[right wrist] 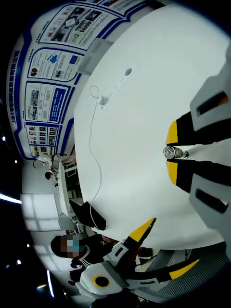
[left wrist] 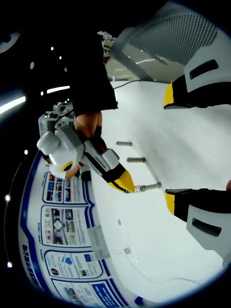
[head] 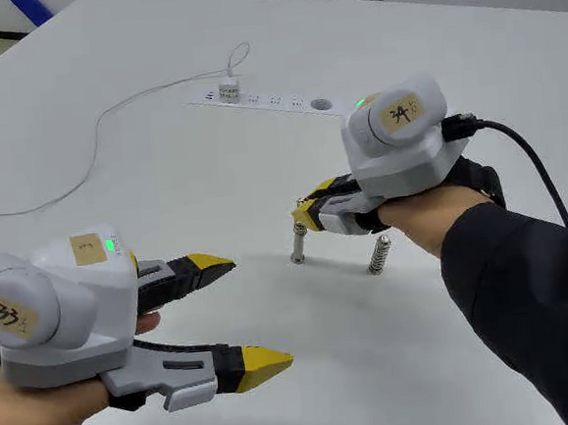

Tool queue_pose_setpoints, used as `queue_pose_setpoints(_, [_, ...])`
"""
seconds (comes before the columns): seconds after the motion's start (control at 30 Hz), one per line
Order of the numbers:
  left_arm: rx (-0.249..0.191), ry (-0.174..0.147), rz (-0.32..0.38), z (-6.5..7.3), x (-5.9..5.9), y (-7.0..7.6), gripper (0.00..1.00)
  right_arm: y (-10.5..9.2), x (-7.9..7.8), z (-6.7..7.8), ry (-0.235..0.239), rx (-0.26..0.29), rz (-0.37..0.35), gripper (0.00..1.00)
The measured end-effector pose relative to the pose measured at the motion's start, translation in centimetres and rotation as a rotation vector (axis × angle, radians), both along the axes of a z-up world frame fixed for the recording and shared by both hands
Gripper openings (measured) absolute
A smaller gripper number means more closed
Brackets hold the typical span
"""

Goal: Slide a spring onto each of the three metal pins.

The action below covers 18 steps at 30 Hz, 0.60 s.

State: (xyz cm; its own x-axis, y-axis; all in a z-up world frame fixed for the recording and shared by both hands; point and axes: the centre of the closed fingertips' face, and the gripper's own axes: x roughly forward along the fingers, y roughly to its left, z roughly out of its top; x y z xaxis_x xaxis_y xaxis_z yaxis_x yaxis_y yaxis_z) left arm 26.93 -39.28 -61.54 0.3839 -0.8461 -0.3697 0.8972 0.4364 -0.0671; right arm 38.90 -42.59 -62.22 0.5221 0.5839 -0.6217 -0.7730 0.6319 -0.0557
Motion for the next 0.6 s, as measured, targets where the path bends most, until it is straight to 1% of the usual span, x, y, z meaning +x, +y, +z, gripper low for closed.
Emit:
queue_pose_setpoints(0.27, [-0.001, 0.000, 0.001, -0.02, 0.00, -0.01, 0.68, -0.11, -0.42, -0.54, 0.014, -0.011, 0.003, 0.12])
queue_pose_setpoints(0.6, [-0.001, 0.002, 0.001, -0.03, 0.00, 0.01, 0.68, 0.08, -0.37, -1.00, 0.025, -0.019, 0.005, 0.12])
